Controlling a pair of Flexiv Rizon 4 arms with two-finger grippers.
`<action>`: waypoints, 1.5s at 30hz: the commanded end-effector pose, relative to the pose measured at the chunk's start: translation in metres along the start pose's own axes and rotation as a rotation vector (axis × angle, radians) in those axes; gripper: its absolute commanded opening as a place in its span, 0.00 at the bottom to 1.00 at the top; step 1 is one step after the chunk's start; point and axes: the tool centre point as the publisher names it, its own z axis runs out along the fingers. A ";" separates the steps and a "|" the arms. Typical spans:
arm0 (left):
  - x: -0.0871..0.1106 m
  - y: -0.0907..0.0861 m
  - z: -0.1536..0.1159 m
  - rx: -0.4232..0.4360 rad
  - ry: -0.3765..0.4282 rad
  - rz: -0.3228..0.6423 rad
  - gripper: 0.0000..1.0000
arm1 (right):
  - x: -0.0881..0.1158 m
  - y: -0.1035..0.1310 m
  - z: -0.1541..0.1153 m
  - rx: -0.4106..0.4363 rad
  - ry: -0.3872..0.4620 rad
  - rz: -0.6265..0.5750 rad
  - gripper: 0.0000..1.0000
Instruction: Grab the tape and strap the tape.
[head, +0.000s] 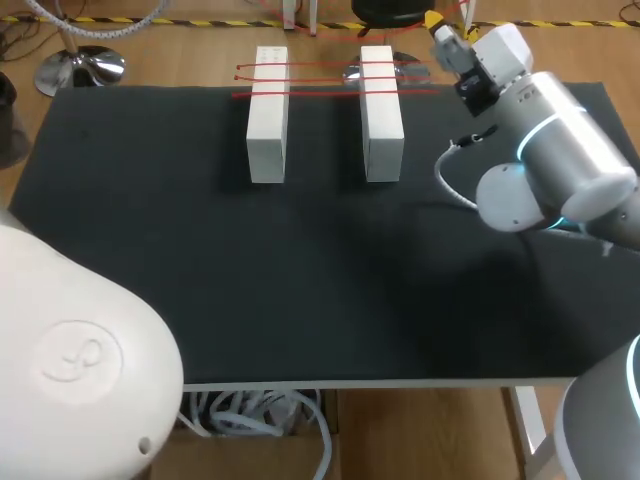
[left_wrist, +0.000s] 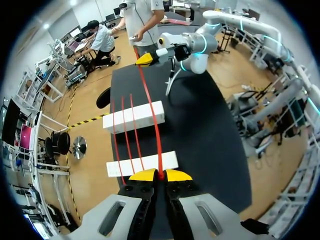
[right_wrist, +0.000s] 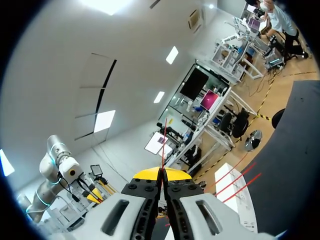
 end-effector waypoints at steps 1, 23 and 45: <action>-0.001 -0.001 -0.004 -0.088 0.028 0.015 0.00 | -0.002 0.002 0.000 0.018 0.012 -0.001 0.00; -0.010 -0.028 -0.029 -0.327 0.126 0.069 0.00 | 0.000 0.000 0.001 0.189 -0.014 -0.286 0.00; -0.010 -0.024 -0.002 -0.297 0.186 0.064 0.00 | 0.003 0.001 0.007 0.434 -0.135 -0.651 0.00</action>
